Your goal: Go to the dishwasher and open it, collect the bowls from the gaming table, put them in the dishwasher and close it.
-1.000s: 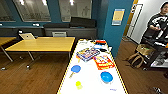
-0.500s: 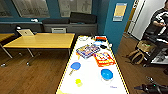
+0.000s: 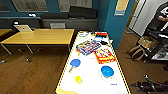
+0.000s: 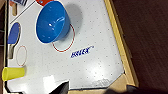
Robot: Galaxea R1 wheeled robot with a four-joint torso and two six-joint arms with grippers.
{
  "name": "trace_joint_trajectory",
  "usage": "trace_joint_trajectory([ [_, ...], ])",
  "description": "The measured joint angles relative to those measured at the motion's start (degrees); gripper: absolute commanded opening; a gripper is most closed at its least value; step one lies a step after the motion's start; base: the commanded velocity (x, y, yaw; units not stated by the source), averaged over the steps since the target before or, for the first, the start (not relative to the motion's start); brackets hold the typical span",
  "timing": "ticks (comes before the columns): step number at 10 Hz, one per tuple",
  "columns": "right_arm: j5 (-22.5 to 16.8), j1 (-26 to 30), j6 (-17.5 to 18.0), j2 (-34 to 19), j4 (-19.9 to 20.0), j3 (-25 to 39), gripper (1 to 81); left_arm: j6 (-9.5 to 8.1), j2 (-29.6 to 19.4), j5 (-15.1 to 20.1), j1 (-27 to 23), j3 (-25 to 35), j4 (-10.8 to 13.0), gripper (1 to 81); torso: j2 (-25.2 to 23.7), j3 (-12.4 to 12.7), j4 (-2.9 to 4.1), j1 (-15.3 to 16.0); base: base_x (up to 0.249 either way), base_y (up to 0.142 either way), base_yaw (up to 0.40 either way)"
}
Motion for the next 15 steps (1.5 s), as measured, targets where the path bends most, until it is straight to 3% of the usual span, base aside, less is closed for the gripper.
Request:
trace_joint_trajectory([
  [5,11.0,0.4,0.3,6.4,0.0,0.6,81.1,-0.09,0.0,-0.1,0.0,-0.3,0.0,81.1,0.0,0.0,0.0,0.0,0.0,0.0,0.0],
  [10,11.8,1.3,9.7,14.0,0.5,-10.9,81.1,-0.2,0.0,0.0,0.0,-0.8,0.0,81.1,0.0,0.0,0.0,0.0,0.0,0.0,0.0],
  [15,11.1,2.7,11.2,20.2,4.4,-18.9,81.1,-0.2,0.2,-0.1,0.0,-1.3,0.0,81.1,0.0,-0.1,0.0,0.0,0.0,0.0,0.0],
])
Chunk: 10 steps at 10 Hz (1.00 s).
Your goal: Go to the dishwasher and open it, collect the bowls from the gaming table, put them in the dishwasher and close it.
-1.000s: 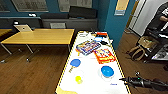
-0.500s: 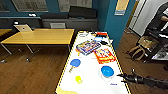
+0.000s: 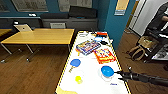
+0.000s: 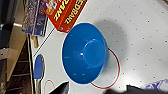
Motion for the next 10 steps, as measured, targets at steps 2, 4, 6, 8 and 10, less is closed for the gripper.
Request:
trace_joint_trajectory([
  [2,-1.2,1.0,0.1,2.1,1.7,-3.2,81.1,-0.02,0.4,0.0,0.0,-0.9,0.0,81.1,0.0,-0.2,-0.11,0.0,0.0,0.0,0.0],
  [4,-1.5,1.7,0.1,3.1,2.2,-4.7,81.1,-0.02,1.1,0.0,-0.2,-2.0,0.0,81.1,0.0,-2.0,-0.63,0.0,0.0,0.0,0.0],
  [6,-1.9,1.6,0.2,3.2,2.3,-5.7,81.1,-0.02,1.2,-0.1,-0.5,-2.1,0.0,81.1,0.0,-2.8,-0.63,0.1,0.0,0.0,0.0],
  [8,-1.9,2.2,0.2,3.7,2.4,-6.7,81.1,-0.02,1.3,-0.1,-0.5,-2.1,0.0,81.1,0.0,-2.8,-0.63,0.1,0.0,0.0,0.0],
  [10,-2.0,3.0,0.2,5.6,2.4,-8.8,81.1,-0.02,1.3,-0.1,-0.5,-2.1,0.0,81.1,0.0,-2.8,-0.63,0.1,0.0,0.0,0.0],
])
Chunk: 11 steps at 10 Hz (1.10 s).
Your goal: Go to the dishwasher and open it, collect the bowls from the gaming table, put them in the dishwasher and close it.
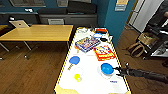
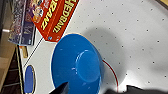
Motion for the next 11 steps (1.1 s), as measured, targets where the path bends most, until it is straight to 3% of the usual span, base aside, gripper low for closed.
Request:
trace_joint_trajectory([
  [7,-2.3,-2.6,0.0,8.6,0.8,-14.7,81.1,0.0,0.3,0.0,-0.4,-0.3,0.0,81.1,0.0,0.0,0.0,0.0,0.0,0.0,0.0],
  [11,-1.3,-2.6,0.0,12.9,1.3,-19.0,81.1,0.0,0.3,0.0,-0.4,-0.4,0.0,81.1,0.0,0.0,0.0,0.0,0.0,0.0,0.0],
])
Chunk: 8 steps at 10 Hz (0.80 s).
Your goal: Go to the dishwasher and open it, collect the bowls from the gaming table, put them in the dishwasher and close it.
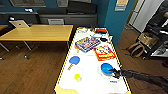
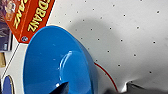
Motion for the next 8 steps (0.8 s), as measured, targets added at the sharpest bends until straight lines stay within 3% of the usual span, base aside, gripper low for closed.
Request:
trace_joint_trajectory([
  [4,-0.6,-0.3,-0.4,-1.0,-0.1,3.7,81.1,0.0,0.3,0.0,0.0,-1.2,0.0,81.1,0.0,0.0,0.0,0.0,0.0,0.0,0.0],
  [5,-0.5,-0.3,-0.4,-0.9,-0.2,5.1,1.0,0.0,0.7,0.0,0.0,-1.6,0.0,81.1,0.0,0.0,0.0,0.0,0.0,0.0,0.0],
  [8,-0.6,-0.1,-0.5,-0.9,-0.3,6.5,1.0,0.0,0.8,0.0,0.0,-1.9,-0.2,81.1,0.0,0.0,0.0,0.0,0.0,0.0,0.0],
])
